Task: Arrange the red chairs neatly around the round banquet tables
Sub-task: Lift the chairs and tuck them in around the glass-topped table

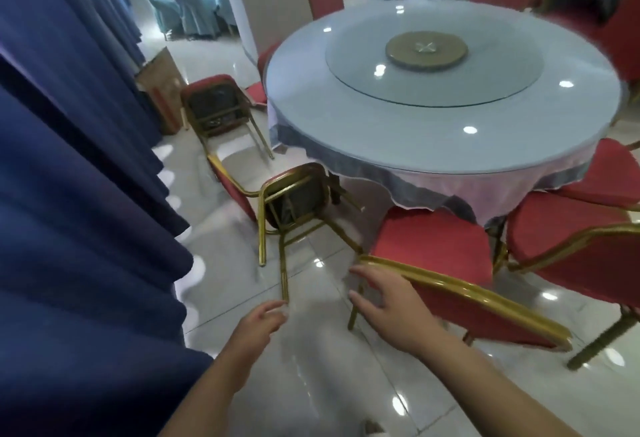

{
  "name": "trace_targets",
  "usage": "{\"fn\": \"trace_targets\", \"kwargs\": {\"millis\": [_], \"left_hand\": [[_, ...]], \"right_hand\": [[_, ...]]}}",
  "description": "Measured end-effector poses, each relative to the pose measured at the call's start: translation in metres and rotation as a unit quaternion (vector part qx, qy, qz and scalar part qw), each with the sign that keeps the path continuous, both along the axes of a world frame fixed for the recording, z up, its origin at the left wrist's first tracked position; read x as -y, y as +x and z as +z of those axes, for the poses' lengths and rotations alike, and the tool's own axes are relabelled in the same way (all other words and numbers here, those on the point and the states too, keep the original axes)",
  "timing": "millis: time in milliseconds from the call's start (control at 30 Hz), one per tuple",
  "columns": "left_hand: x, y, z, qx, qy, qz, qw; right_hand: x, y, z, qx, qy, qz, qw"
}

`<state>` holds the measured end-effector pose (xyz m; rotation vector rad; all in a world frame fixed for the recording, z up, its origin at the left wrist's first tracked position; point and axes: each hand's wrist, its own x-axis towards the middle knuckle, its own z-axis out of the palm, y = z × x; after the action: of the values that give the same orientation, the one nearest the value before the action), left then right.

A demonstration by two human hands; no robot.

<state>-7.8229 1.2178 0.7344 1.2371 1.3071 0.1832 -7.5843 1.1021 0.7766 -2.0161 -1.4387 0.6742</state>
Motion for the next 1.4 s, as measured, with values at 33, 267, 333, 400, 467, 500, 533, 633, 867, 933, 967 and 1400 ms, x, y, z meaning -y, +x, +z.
{"fn": "trace_targets", "kwargs": {"millis": [33,267,333,400,467,500,533,633,867,933,967,1400], "left_hand": [[-0.008,-0.009,0.000,-0.008,0.001,0.018,1.000],[-0.104,-0.066,0.001,0.014,-0.022,0.103,0.994],[-0.144,-0.080,-0.006,0.025,-0.030,0.109,0.993],[-0.184,-0.090,-0.012,0.037,-0.045,0.116,0.992],[-0.221,-0.100,-0.019,0.050,-0.064,0.126,0.989],[-0.244,-0.107,-0.024,0.049,-0.077,0.130,0.987],[-0.265,-0.115,-0.028,0.042,-0.088,0.128,0.987],[-0.323,-0.135,-0.033,0.014,-0.105,0.095,0.990],[-0.485,-0.139,-0.050,-0.038,-0.117,-0.004,0.992],[-0.535,-0.131,-0.059,-0.053,-0.097,-0.039,0.993],[-0.561,-0.128,-0.064,-0.063,-0.087,-0.053,0.993],[-0.875,-0.091,-0.089,-0.244,-0.025,-0.188,0.951]], "right_hand": [[-0.018,-0.007,-0.004,-0.004,-0.011,0.026,1.000],[-0.139,-0.050,-0.041,-0.031,-0.130,0.091,0.987],[-0.178,-0.059,-0.048,-0.044,-0.155,0.076,0.984],[-0.215,-0.066,-0.053,-0.049,-0.176,0.058,0.981],[-0.249,-0.073,-0.059,-0.048,-0.205,0.036,0.977],[-0.268,-0.079,-0.062,-0.048,-0.222,0.024,0.974],[-0.286,-0.085,-0.064,-0.047,-0.239,0.013,0.970],[-0.337,-0.105,-0.062,-0.056,-0.264,-0.025,0.963],[-0.455,-0.118,-0.069,-0.093,-0.277,-0.074,0.953],[-0.493,-0.114,-0.077,-0.094,-0.281,-0.077,0.952],[-0.512,-0.110,-0.082,-0.094,-0.284,-0.079,0.951],[-0.811,-0.070,-0.139,-0.170,-0.313,-0.104,0.929]]}}
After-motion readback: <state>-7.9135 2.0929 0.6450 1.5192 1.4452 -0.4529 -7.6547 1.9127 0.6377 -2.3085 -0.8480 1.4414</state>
